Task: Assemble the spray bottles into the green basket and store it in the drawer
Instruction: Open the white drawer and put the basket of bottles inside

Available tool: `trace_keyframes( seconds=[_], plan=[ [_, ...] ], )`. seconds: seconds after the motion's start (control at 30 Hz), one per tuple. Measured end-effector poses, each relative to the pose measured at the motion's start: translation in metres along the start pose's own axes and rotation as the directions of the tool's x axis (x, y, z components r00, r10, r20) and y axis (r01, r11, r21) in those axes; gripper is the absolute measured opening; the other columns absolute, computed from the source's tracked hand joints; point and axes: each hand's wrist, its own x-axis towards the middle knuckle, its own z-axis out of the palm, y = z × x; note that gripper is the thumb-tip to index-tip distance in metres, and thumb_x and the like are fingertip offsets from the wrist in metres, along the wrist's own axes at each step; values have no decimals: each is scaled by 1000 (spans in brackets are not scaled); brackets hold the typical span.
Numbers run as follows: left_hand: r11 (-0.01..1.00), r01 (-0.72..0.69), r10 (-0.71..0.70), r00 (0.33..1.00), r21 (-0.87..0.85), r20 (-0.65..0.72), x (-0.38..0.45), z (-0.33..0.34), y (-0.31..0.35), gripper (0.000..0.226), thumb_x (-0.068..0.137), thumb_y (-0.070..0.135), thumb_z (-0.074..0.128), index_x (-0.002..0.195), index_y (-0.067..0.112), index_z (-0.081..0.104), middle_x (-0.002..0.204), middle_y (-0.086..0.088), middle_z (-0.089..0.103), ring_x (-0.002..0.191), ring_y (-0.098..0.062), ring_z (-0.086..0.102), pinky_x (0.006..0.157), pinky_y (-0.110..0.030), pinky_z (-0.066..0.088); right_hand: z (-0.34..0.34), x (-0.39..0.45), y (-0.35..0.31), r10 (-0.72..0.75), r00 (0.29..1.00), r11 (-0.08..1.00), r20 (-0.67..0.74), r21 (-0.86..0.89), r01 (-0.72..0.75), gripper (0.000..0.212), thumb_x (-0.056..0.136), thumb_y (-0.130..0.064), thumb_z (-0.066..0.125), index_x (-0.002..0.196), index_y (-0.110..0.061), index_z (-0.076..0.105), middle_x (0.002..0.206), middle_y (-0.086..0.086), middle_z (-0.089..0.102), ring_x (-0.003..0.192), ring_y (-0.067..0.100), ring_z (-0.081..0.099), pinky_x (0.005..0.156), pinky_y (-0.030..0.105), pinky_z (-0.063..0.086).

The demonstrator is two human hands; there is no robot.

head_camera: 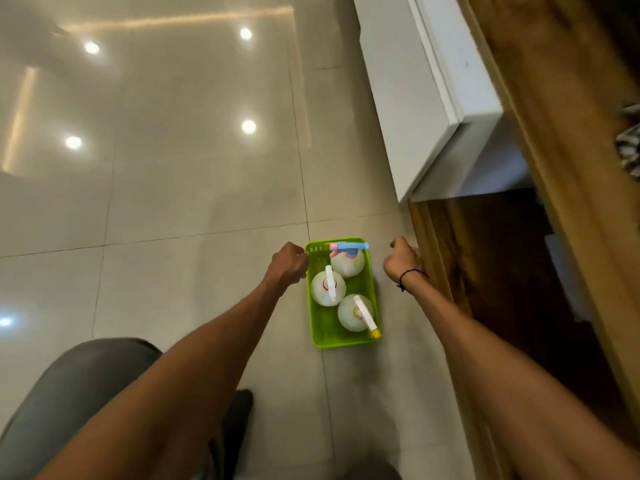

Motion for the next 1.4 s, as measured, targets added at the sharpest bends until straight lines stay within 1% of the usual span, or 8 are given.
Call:
trace_keyframes(
  seconds=[0.1, 0.23, 0.33, 0.53, 0.67, 0.8, 0.97, 1.4],
  plan=[
    [998, -57, 56, 998, -23, -42, -26, -19, 43, 16, 87, 23, 50, 83, 15, 64, 99, -25, 78, 92, -40, 76, 85, -48, 63, -52, -4, -18, -43, 998, 990, -47, 134, 49, 39, 100, -16, 57, 137, -11, 54, 141, 20, 58, 131, 40, 54, 102, 38, 45],
    [992, -116, 118, 993, 56, -19, -66, -48, 111, 25, 97, 14, 48, 102, 2, 70, 102, -24, 77, 81, -32, 74, 83, -42, 63, -121, -18, -44, -113, 987, 949, -113, 284, 141, 45, 100, -11, 55, 144, -9, 49, 138, 22, 61, 131, 37, 54, 105, 34, 42],
    [984, -171, 171, 985, 49, 6, -93, -64, 156, 19, 99, 17, 49, 103, 8, 65, 99, -18, 76, 73, -22, 72, 76, -35, 61, -161, -24, -66, -130, 984, 928, -122, 335, 164, 51, 100, -10, 51, 150, -12, 41, 134, 22, 63, 126, 39, 58, 102, 37, 47],
    [980, -190, 192, 980, -50, 47, -73, -71, 185, 26, 103, 22, 52, 121, 8, 63, 98, -15, 73, 74, -20, 69, 72, -31, 59, -178, -5, -104, -239, 967, 891, -91, 375, 255, 52, 104, -10, 50, 155, -7, 38, 152, 19, 52, 141, 32, 50, 118, 40, 40],
    [978, -173, 181, 981, -113, 62, -51, -67, 189, 26, 104, 21, 53, 123, 7, 63, 98, -16, 72, 76, -23, 67, 71, -32, 57, -170, 5, -126, 59, 943, 887, -326, 452, 101, 30, 98, -19, 59, 122, -3, 67, 126, 20, 68, 123, 38, 61, 103, 41, 52],
    [971, -168, 185, 979, -167, 88, -39, -66, 193, 26, 106, 21, 52, 125, 7, 62, 100, -16, 72, 82, -24, 68, 75, -33, 58, -168, 5, -125, 326, 874, 808, -360, 585, -61, 27, 96, -22, 64, 113, -1, 69, 117, 18, 72, 110, 35, 69, 93, 39, 56],
    [961, -177, 203, 973, -211, 108, -32, -63, 196, 27, 106, 20, 51, 127, 6, 61, 101, -16, 71, 84, -25, 68, 74, -32, 56, -164, 8, -117, 245, 860, 861, -447, 509, 19, 29, 98, -21, 65, 120, -1, 63, 122, 17, 68, 120, 32, 60, 84, 33, 44],
    [925, -227, 282, 948, -306, 148, -22, -57, 219, 37, 110, 36, 49, 136, 12, 58, 117, -12, 71, 100, -21, 71, 90, -38, 61, -153, -2, -120, 9, 875, 933, -484, 319, 167, 26, 96, -13, 61, 120, -5, 55, 117, 18, 69, 111, 37, 64, 88, 47, 57]
  ],
)
